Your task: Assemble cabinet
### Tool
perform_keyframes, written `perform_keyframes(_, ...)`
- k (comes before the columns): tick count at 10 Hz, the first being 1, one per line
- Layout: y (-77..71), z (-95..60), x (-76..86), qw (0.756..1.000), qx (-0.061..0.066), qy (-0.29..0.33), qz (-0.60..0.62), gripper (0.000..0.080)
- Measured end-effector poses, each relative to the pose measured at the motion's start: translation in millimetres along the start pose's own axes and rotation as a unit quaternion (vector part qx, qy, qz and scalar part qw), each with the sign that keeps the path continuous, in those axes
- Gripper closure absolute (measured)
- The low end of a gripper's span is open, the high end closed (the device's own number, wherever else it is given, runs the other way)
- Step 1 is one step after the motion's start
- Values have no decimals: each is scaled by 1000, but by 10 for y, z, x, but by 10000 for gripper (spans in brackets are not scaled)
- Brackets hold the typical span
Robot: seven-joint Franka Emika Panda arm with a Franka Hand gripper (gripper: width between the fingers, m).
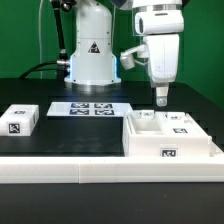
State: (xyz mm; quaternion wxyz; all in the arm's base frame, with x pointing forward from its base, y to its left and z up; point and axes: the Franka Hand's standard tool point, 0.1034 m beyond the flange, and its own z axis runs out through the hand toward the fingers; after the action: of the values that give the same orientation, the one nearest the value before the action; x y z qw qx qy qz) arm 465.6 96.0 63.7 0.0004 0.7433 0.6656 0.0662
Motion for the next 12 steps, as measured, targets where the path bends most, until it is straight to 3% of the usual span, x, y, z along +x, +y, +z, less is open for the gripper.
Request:
perform_keyframes(1, -183, 46, -32, 1000, 6, -1, -3, 2)
perform_keyframes(4, -372, 116, -63, 1000, 13, 0, -17, 2)
perform_keyframes(8, -375, 134, -52, 1000, 13, 2, -11, 2)
perform_keyframes(12, -494, 250, -56, 1000, 23, 4, -4, 2)
